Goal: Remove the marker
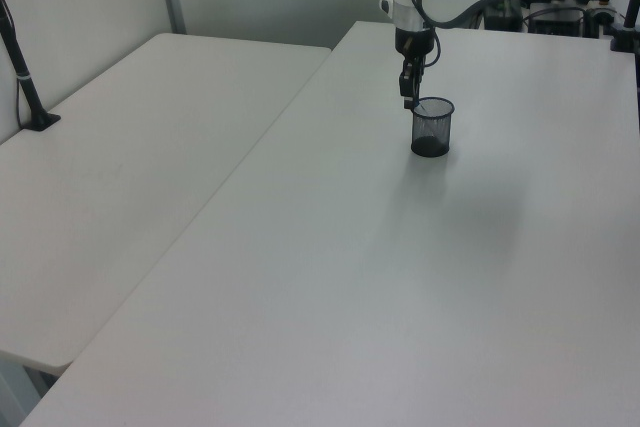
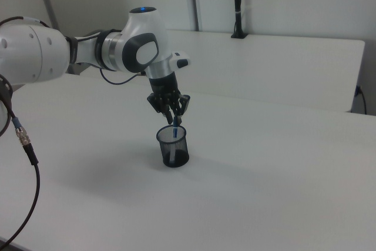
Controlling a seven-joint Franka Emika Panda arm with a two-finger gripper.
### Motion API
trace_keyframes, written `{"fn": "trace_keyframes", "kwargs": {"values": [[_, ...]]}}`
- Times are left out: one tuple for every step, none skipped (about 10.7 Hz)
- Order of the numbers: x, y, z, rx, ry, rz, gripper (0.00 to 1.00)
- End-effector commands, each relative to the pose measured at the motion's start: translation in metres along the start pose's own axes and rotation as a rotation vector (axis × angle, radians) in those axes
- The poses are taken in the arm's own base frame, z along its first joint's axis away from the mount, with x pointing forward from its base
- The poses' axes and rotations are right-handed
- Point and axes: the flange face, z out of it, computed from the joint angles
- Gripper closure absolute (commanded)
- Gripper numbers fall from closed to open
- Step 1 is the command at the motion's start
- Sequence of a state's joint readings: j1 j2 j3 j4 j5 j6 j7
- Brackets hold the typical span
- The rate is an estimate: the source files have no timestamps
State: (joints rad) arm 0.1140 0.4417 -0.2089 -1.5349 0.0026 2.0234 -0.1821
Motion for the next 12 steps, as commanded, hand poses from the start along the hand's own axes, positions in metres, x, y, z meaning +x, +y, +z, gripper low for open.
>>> {"fn": "trace_keyframes", "kwargs": {"values": [[0.002, 0.002, -0.004, -0.019, 0.022, -0.025, 1.0], [0.002, 0.003, -0.005, -0.018, 0.024, -0.023, 1.0], [0.001, 0.004, -0.006, -0.018, 0.025, -0.021, 1.0], [0.001, 0.006, -0.013, -0.019, 0.036, -0.019, 1.0], [-0.001, 0.011, -0.027, -0.015, 0.058, -0.003, 1.0], [-0.004, 0.019, -0.048, -0.017, 0.089, 0.012, 1.0], [-0.005, 0.037, -0.082, -0.018, 0.147, 0.044, 1.0], [-0.007, 0.043, -0.102, -0.007, 0.18, 0.06, 1.0], [-0.013, 0.044, -0.126, 0.008, 0.218, 0.071, 1.0], [-0.018, 0.044, -0.146, 0.027, 0.251, 0.079, 1.0], [-0.024, 0.04, -0.162, 0.056, 0.27, 0.085, 1.0], [-0.031, 0.033, -0.161, 0.102, 0.211, 0.083, 1.0]]}}
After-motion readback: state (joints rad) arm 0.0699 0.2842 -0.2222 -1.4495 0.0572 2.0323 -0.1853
